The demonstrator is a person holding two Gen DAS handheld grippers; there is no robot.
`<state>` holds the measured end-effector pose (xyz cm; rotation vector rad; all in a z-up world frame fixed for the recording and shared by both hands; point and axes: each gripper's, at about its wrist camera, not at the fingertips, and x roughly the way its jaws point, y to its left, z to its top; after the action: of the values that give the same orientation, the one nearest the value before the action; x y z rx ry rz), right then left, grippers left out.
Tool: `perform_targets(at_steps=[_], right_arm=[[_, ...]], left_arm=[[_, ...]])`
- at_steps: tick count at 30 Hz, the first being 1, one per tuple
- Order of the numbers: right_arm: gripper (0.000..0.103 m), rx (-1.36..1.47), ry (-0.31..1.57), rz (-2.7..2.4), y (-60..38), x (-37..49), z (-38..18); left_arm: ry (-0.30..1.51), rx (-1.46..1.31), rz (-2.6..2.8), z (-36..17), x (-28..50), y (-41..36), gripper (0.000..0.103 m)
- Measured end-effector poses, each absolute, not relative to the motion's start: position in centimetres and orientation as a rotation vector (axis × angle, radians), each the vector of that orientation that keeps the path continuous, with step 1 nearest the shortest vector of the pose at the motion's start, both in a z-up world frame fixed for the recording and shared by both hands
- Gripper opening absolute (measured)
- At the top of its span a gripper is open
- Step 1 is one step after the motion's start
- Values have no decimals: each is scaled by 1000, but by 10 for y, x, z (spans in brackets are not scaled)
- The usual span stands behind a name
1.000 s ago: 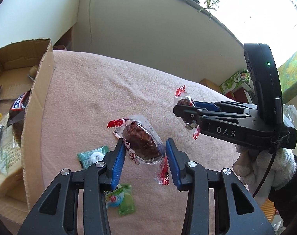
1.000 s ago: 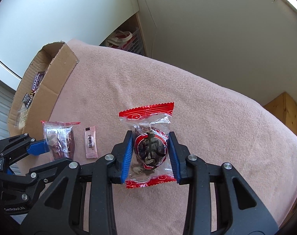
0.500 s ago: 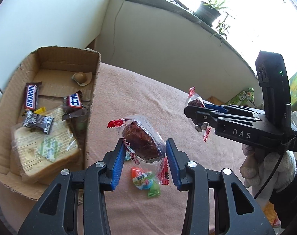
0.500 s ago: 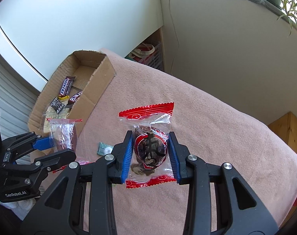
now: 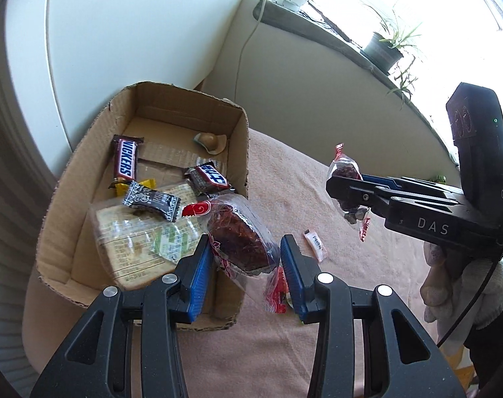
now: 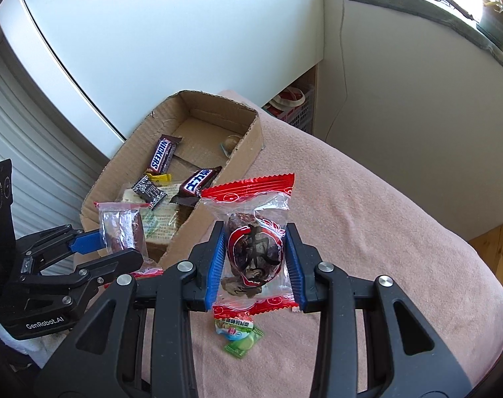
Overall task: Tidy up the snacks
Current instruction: 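Carry the jerky packet and red-wrapped candy over the cardboard box, then open both grippers to drop the two packets into the box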
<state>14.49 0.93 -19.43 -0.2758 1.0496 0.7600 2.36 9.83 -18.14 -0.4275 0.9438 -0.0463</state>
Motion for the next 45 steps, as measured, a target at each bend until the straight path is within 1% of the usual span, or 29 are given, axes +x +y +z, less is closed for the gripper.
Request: perform_targets(at_steps=[11,19,41,42,43,44,45], right_arm=[[36,-325,1048,818,65,138,-192],[36,-357,1067,844,99,139,-202],[36,-383,1121,849,137,154,-224],[41,-384,1120,844,137,154,-224],[46,-383,1118,841,137,155,-224],[59,-381,1113,840,137,155,-224],[69,-379,1106,838,136,155,-222]], left_arm=[[936,-443,23,-185,20,130,40],[936,-452,45,-188,19,144,40],[948,-442,40,-197,28,153,41],[950,-439,43,-196,29,152,42],[954,-437,49,-196,29,153,46],[956,-438,55,-196,29,153,53],[954,-439,59,-196,29,154,54]])
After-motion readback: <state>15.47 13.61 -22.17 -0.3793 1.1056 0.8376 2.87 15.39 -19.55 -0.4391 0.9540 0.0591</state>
